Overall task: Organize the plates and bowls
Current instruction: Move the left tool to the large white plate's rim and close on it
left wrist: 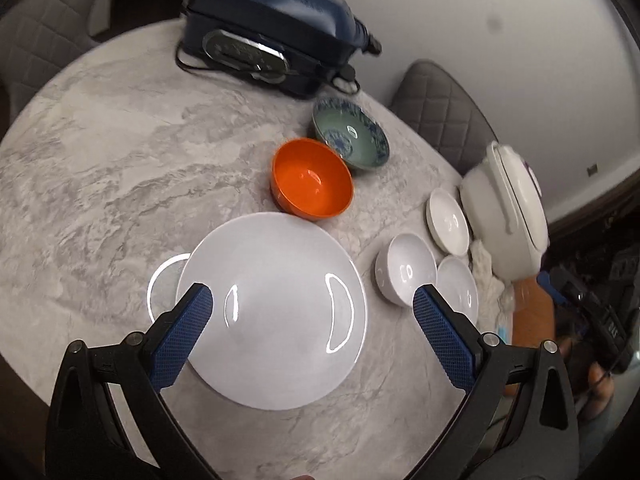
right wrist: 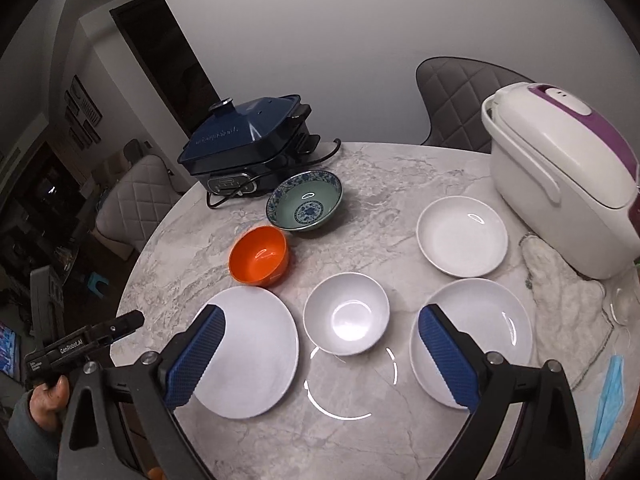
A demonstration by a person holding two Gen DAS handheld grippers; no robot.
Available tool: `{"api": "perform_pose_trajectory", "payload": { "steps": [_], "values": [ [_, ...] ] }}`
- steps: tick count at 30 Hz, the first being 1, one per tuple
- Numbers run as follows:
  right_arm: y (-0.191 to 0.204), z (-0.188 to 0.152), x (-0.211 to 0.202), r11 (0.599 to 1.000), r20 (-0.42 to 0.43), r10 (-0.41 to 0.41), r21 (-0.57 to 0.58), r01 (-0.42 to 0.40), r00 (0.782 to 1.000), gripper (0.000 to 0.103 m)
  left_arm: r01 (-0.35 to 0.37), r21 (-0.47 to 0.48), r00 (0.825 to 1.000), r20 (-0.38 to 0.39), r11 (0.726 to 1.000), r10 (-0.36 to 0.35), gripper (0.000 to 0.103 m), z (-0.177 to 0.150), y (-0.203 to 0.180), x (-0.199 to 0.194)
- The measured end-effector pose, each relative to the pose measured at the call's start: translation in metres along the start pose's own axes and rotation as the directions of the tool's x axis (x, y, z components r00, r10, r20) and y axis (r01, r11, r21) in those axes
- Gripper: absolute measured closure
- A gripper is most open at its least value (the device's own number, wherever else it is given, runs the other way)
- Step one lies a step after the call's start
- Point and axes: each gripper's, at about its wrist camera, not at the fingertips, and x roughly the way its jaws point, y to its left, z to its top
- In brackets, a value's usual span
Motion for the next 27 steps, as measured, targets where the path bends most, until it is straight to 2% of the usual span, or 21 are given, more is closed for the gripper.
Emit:
{"api": "perform_pose_trajectory", "payload": {
  "steps": [1,2,4,8,10,13,15,16,18,20,23,25,27],
  "values": [
    [0.001,0.007,0.010,1.000,-0.011,0.007,0.017,-0.006,1.000,0.003,-0.001,-0.010,0.998,-0.063,1.000,0.001,0.002,0.018,0.012,0.013],
    [0.003,0.013,0.018,0.999,-0.017,0.014,0.031,-0.014,1.000,0.004,-0.015,-0.030,0.996,-0.090,0.999,0.012,0.003,0.035,0.026,0.020],
    [0.007,0.021,0.033,0.998,-0.047,0.044,0.057,-0.041,0.998,0.004,-0.043,-0.015,0.996,-0.077,0.999,0.042,0.003,0.061,0.047,0.024],
    [0.005,0.016,0.060,0.986,-0.135,0.062,0.161,-0.040,0.989,0.013,-0.008,0.105,0.995,-0.099,0.994,0.019,0.003,0.092,0.075,0.043],
    [0.006,0.003,0.070,0.982,-0.148,0.067,0.184,-0.039,0.987,0.022,0.018,0.169,0.990,-0.139,0.986,0.006,0.003,0.091,0.084,0.058],
    [0.003,-0.027,0.084,0.967,-0.157,0.117,0.242,-0.077,0.981,0.022,0.034,0.266,0.972,-0.233,0.963,0.030,0.005,0.072,0.097,0.091],
    [0.000,-0.052,0.100,0.957,-0.192,0.135,0.280,-0.077,0.972,0.024,0.071,0.287,0.952,-0.306,0.955,0.021,0.019,0.060,0.106,0.110],
    [-0.001,-0.064,0.109,0.949,-0.209,0.147,0.305,-0.079,0.967,0.026,0.078,0.298,0.944,-0.330,0.951,0.025,0.023,0.054,0.110,0.116],
    [-0.004,-0.084,0.124,0.938,-0.232,0.168,0.336,-0.083,0.958,0.032,0.068,0.312,0.937,-0.346,0.948,0.047,0.024,0.047,0.117,0.125],
    [-0.005,-0.099,0.138,0.929,-0.259,0.189,0.359,-0.087,0.947,0.037,0.094,0.306,0.935,-0.355,0.947,0.022,0.025,0.045,0.123,0.132],
    [-0.006,-0.111,0.153,0.925,-0.266,0.217,0.363,-0.111,0.939,0.045,0.106,0.334,0.936,-0.353,0.937,0.020,0.027,0.045,0.123,0.137],
    [-0.007,-0.114,0.161,0.919,-0.267,0.237,0.374,-0.126,0.934,0.049,0.126,0.342,0.930,-0.368,0.931,0.010,0.029,0.046,0.124,0.139],
    [-0.010,-0.116,0.168,0.914,-0.270,0.248,0.384,-0.132,0.930,0.057,0.154,0.344,0.922,-0.388,0.926,-0.009,0.037,0.043,0.122,0.141]
  ]
}}
